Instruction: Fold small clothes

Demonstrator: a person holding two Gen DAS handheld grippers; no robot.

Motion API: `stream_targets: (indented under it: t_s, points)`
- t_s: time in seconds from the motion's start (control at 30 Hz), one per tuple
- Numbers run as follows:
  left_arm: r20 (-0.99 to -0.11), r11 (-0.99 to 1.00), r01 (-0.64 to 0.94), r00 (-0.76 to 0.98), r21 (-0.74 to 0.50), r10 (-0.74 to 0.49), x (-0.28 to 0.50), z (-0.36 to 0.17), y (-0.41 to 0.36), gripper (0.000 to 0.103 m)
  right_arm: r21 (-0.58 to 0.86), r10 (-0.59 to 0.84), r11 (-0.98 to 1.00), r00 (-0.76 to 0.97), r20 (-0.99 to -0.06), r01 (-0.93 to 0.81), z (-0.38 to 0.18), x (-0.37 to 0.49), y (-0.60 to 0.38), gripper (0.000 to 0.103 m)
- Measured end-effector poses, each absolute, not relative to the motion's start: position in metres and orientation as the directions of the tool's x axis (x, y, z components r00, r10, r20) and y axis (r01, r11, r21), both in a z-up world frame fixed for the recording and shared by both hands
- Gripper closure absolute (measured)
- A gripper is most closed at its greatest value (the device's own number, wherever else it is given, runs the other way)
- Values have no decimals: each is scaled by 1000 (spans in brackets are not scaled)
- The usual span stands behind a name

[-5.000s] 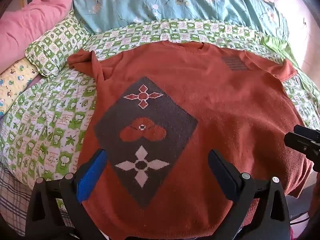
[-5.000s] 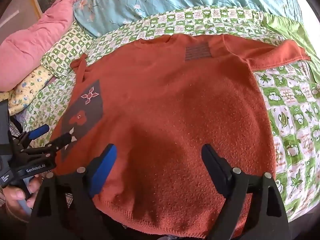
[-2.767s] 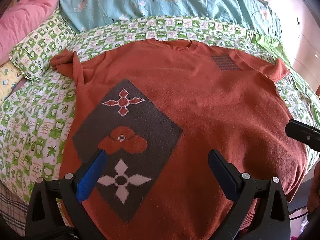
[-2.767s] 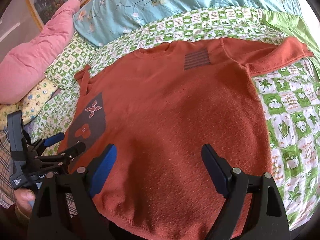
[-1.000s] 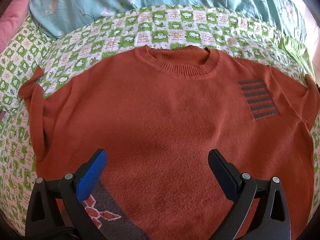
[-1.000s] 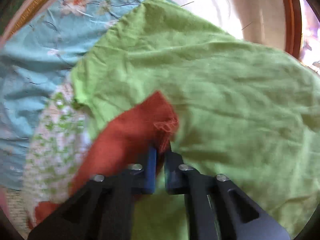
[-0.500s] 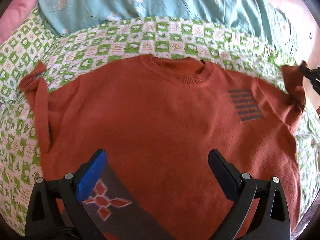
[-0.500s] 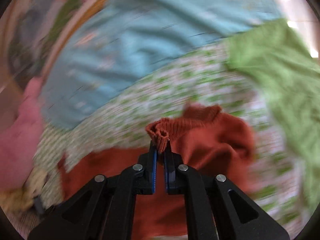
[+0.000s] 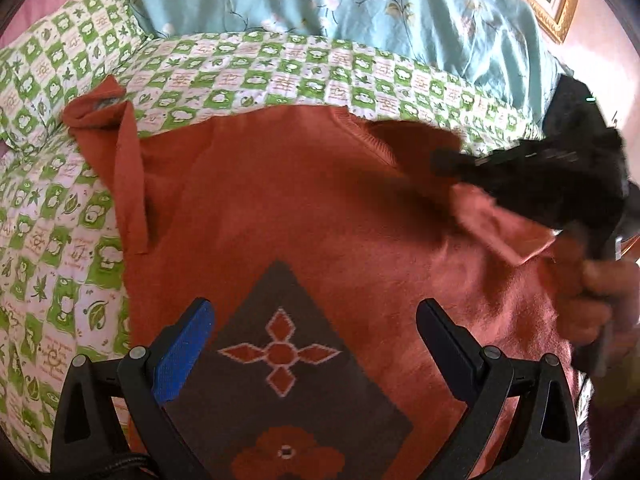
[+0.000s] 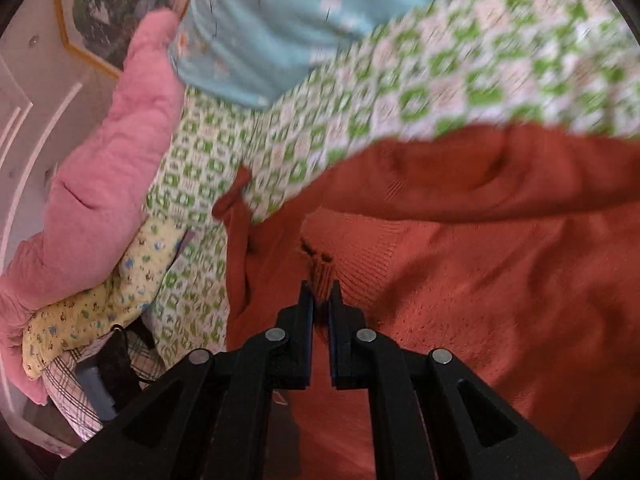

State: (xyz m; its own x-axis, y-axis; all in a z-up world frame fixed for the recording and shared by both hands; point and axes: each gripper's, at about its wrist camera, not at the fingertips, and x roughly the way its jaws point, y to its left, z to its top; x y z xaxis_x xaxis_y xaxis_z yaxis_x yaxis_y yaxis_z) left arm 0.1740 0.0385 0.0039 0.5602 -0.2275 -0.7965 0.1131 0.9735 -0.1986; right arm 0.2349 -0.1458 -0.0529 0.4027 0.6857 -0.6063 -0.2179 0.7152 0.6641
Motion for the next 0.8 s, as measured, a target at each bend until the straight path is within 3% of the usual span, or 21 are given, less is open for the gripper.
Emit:
stream_targets:
  t_s: [0.2, 0.3, 0.67, 0.7, 0.77, 0.8]
  points:
    - [-794, 961, 107, 545, -254, -271, 184, -2, 46, 2, 714, 732, 672, 322, -600, -197, -82, 241, -104, 91]
    - [-796, 960, 112, 538, -257, -276, 195, -7, 43, 2, 712, 721, 684, 298, -625, -160, -88, 240, -101, 63]
    - [-834, 940, 121, 435, -318, -338, 272, -39, 14, 3, 658, 632, 736, 509, -585, -157, -35, 173, -179, 63]
    - [-827, 935, 125, 437, -332, -352, 277, -41, 12, 8, 661, 620, 737, 526, -582, -139, -33, 163, -188, 63]
    - [-816, 937, 156, 460, -313, -349, 280, -41, 2, 50, 668, 597, 737, 561, -573, -103, -31, 147, -204, 63]
    - [-822, 944, 169, 464, -284, -330, 281, -40, -4, 95, 669, 586, 738, 575, -571, -87, -30, 141, -211, 63]
